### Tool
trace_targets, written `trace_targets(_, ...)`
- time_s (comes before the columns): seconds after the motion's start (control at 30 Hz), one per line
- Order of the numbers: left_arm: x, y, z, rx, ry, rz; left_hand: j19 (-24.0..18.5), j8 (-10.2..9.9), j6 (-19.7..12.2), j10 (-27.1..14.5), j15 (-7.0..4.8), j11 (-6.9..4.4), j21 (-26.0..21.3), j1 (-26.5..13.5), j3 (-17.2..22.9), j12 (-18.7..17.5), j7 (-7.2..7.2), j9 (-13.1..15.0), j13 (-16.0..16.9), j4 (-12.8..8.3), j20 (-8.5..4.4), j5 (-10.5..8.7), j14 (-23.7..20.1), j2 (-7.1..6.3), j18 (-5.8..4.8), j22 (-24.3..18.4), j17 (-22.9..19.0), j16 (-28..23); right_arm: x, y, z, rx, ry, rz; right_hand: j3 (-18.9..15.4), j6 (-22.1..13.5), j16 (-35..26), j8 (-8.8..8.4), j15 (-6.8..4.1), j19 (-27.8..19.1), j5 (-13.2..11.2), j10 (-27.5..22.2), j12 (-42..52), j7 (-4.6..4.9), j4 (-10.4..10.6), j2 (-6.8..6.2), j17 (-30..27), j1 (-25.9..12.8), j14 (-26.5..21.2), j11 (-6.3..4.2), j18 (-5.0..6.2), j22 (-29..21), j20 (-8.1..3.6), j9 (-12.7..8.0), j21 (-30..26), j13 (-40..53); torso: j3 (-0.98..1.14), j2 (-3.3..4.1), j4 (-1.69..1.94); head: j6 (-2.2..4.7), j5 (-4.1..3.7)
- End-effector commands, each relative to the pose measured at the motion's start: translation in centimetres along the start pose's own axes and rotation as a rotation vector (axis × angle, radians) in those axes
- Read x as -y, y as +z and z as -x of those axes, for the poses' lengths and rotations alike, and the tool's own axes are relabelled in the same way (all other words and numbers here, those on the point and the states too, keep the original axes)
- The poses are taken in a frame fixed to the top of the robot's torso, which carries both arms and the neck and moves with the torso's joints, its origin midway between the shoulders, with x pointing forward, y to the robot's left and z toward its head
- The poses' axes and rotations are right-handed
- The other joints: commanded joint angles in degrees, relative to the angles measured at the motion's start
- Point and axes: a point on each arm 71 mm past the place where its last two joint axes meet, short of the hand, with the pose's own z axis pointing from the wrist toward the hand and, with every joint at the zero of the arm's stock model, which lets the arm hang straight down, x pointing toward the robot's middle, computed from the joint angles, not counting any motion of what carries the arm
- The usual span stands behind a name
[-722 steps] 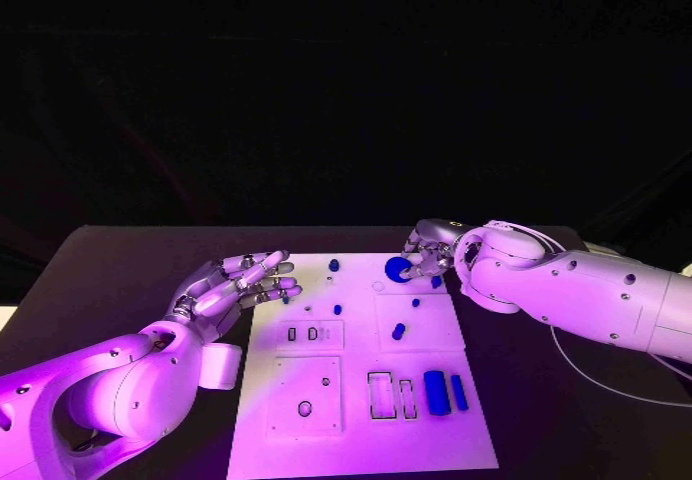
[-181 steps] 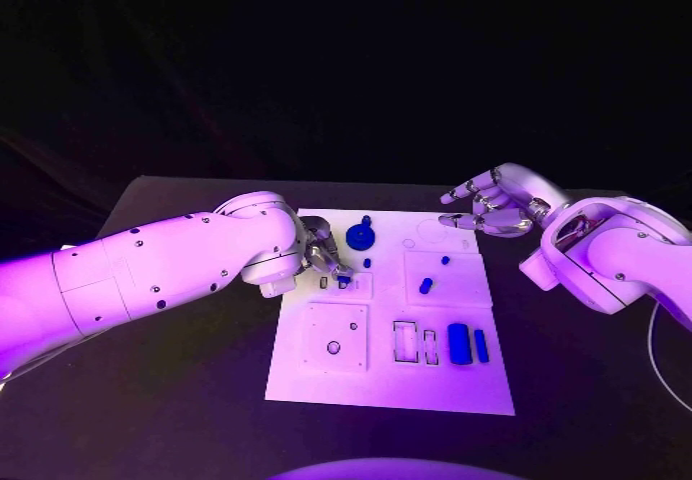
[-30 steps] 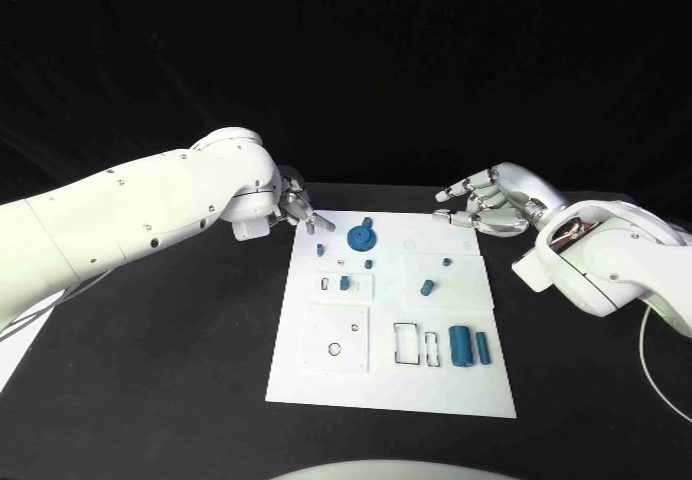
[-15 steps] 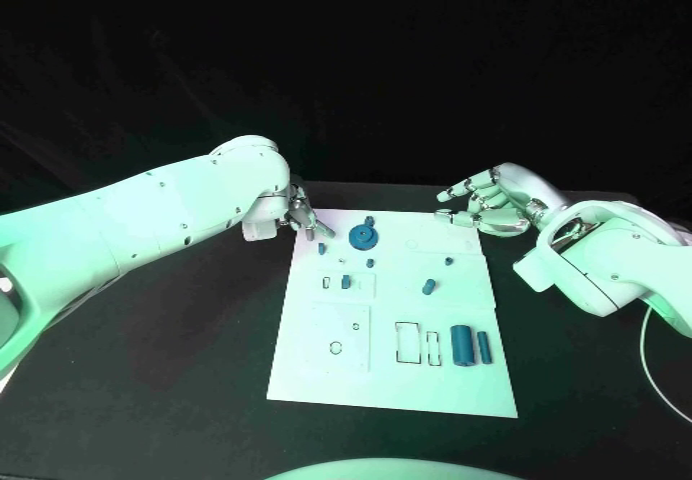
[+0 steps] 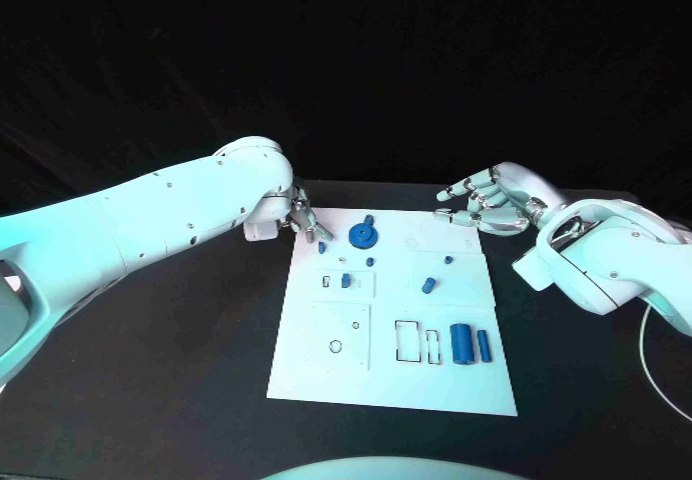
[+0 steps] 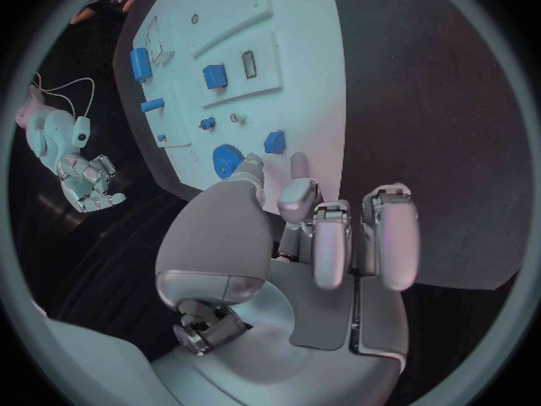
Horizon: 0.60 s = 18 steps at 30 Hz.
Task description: Assemble the parts on the task board
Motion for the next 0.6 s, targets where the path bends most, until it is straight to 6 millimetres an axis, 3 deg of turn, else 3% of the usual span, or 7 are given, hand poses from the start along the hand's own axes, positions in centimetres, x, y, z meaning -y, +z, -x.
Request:
trace_targets(0.03,0.12,0.04,-0.26,-0.026,0.015,0.002,1.9,0.3,0.3,0.3,-0.11,-0.22,0.1,0.8,-0.3,0.4,0.03,0.1,0.0,-0.1,-0.16,-0.05,6.0,0.15,-0.19,7.1,15.1,0.2,-0.04,0.02,-0.18,-0.016,-0.003,0.003,-0.2,0.4,-0.3,0.03,-0.45,-0.1,0.4,-0.2,-0.1,0.0,-0.2,0.59,4.4,0.3,3.8,-0.16,0.49,0.0,0.0,0.0,-0.3,-0.1,0.03,0.0,0.04,-0.02,0.02)
trace_targets(0.6,0.45,0.06,-0.48,-0.04,0.003,-0.018,2.3,0.8,0.9,0.5,-0.23,-0.42,0.7,2.4,-0.5,0.7,-0.21,0.5,0.2,-0.5,-0.29,0.01,6.0,1.12,-0.39,7.9,15.1,0.2,-0.12,0.19,-0.37,-0.022,-0.003,0.003,-0.2,0.4,-0.3,0.03,-0.46,-0.1,0.4,-0.2,-0.1,-0.01,-0.3,0.59,4.5,0.4,3.8,-0.16,0.49,0.0,0.0,0.0,-0.3,-0.1,0.03,-0.03,0.06,-0.18,-0.01)
